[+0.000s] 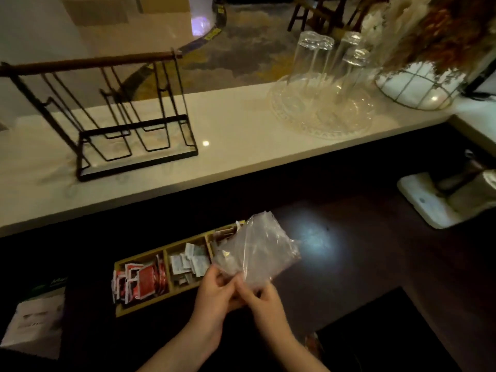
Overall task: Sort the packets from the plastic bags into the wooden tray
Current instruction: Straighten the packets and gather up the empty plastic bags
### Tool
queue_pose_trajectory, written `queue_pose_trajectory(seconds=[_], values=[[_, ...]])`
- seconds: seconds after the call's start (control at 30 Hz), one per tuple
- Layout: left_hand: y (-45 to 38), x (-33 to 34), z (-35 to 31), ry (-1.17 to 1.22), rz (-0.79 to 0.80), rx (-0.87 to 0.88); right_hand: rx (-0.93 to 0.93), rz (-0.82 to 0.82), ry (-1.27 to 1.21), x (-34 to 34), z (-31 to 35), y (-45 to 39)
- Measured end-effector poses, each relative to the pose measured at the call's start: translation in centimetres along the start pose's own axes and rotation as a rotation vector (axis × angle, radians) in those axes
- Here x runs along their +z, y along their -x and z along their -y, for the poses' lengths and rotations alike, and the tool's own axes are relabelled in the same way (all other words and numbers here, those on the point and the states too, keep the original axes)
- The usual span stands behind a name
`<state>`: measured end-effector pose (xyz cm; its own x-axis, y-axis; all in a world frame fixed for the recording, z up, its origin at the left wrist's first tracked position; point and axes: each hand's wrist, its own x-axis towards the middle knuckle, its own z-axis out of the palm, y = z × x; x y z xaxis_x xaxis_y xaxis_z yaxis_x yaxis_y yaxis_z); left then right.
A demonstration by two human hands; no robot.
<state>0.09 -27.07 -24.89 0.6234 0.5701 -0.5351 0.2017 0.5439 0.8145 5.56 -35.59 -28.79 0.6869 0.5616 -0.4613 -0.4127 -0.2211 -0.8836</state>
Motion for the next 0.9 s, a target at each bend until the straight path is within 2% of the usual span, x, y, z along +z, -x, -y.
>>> queue_pose_trajectory(seconds=[0.2, 0.33, 0.5, 0.6, 0.77, 0.9], values=[[-2.1, 3.6, 3.2, -0.533, 0.23, 0.059, -0.044, -0.373, -0.174, -6.4, -2.8, 0.4], [-4.7, 5.9, 5.5, -0.965, 0.316, 0.36, 0.03, -0.607, -0.192, -11.3, -5.7, 0.8], [-7.4, 9.8, 8.5, -1.201, 0.497, 0.7, 0.183, -0.735, -0.189, -16.0, -11.8, 1.3], [-9.3, 12.1, 11.9, -1.352, 0.62, 0.856, 0.239, -0.865, -0.224, -18.1, -14.9, 1.5], [-11.7, 14.9, 17.3, -1.631, 0.804, 0.971, 0.443, -1.052, -0.52, -20.9, -21.1, 1.4], [-12.1, 15.7, 18.4, -1.763, 0.79, 1.018, 0.554, -1.049, -0.629, -23.2, -25.6, 0.0]])
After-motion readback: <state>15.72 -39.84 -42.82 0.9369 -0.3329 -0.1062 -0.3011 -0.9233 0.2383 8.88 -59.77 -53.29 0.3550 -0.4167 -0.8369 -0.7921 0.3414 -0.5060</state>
